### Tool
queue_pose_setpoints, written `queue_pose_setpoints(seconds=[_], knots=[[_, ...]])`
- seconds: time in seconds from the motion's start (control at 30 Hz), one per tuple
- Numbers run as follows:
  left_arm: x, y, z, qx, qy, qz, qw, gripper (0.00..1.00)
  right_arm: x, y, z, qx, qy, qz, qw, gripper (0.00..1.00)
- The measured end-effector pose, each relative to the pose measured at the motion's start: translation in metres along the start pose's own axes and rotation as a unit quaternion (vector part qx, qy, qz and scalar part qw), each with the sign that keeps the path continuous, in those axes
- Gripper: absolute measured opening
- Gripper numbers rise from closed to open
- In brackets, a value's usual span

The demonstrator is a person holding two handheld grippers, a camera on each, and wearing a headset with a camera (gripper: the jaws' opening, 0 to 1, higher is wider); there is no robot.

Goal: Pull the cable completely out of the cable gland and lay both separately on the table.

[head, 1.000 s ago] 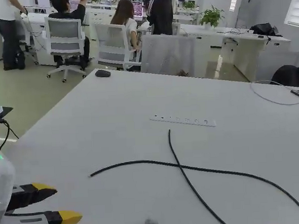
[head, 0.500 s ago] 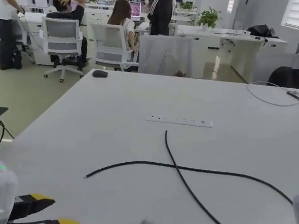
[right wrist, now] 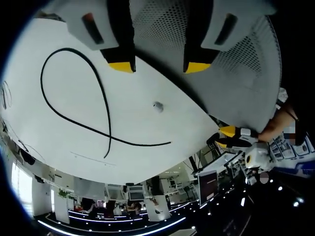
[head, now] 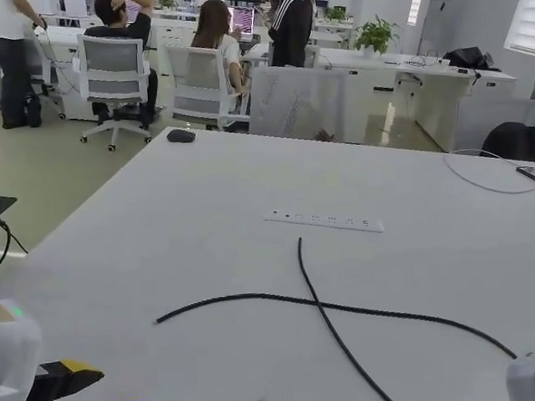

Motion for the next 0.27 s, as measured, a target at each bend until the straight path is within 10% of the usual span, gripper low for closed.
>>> queue_pose_setpoints(seconds=[0.27], knots=[[-0.0005, 0.0021, -0.0006, 0.004, 0.0, -0.006, 1.0, 0.42, -0.0035, 0.0026, -0.0003, -0.002, 0.0, -0.005, 1.0, 0.41]])
Point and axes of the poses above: the centre of the closed fingertips' face, and the gripper's own axes: x roughly backward along the fingers, z roughly to its right, y roughly out of its underside, the point moved 2 cm from there along x, roughly backward along the fingers, and after that the axes turned 7 degrees about z, right-handed, at the moved point
